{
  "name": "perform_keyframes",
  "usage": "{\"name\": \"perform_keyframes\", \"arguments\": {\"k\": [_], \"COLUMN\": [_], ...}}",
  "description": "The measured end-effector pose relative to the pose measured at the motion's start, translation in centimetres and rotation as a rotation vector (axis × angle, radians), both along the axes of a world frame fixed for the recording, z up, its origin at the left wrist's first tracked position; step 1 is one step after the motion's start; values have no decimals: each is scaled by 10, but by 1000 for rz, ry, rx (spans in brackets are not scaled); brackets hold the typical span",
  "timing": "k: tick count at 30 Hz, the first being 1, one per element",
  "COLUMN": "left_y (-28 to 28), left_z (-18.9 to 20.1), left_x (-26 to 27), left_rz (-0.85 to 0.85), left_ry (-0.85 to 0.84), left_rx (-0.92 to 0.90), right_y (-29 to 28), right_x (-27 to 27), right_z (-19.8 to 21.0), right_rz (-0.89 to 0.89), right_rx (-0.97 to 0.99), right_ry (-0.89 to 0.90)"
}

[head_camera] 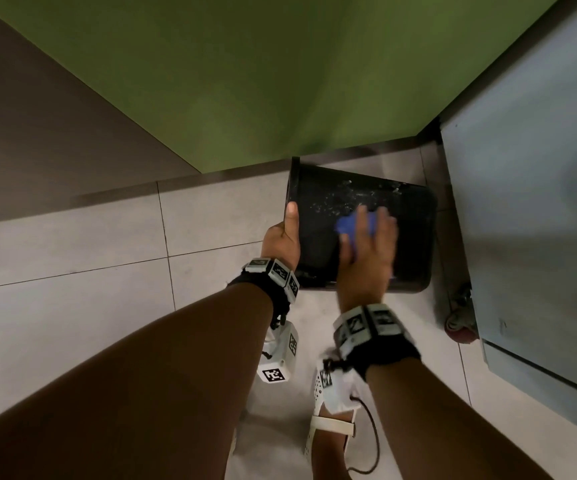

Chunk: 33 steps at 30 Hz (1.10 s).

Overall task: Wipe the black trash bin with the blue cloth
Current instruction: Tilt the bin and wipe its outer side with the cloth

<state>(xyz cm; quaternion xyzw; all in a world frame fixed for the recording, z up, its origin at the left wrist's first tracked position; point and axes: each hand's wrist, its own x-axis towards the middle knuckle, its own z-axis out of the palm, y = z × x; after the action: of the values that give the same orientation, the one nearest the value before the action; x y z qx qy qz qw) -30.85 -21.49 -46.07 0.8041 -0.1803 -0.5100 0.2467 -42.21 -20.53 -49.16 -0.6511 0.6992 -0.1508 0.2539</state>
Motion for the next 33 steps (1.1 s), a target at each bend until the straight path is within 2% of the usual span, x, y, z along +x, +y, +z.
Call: {"name": "perform_keyframes", "arguments": {"k": [2,4,5,6,8,9,12,14,16,18,20,23,26,29,33], "left_y": [0,1,1,2,4,4,4,3,3,6,8,9,7,7,9], "left_z": [0,1,2,1,0,0,-2,-3,-7,-11,-12,-12,-13,-14,-15], "left_x": [0,-1,-1,-1,-2,-2,-2,-1,0,-1,-1,0,1,1,0], "left_rz": [33,48,43,32,17,18,34,46,71,106,123,83,82,102,154], "left_ry": [20,26,14,-5,-28,-21,13,20,29,61,68,29,38,69,132], "left_rx": [-9,-13,-13,-13,-15,-17,-18,-29,-47,-64,-90,-132,-142,-121,-104], "right_y": [11,5,0,-6,-16,-15,-3,14,30,30,15,-19,-28,5,38], "right_x": [18,16,8,-1,-25,-35,-44,-30,-6,16,30,41,42,30,19], "right_z": [8,8,5,4,-2,-6,-4,-3,1,6,9,7,10,12,3], "right_rz": [273,391,344,217,-102,-214,-310,-245,-35,246,386,311,310,398,296], "right_rx": [-120,-250,-268,-212,19,66,30,23,-13,-101,-168,-2,-3,-142,30], "right_ry": [4,69,89,58,-21,-40,-52,-46,-50,-24,17,-45,-49,29,-36]}}
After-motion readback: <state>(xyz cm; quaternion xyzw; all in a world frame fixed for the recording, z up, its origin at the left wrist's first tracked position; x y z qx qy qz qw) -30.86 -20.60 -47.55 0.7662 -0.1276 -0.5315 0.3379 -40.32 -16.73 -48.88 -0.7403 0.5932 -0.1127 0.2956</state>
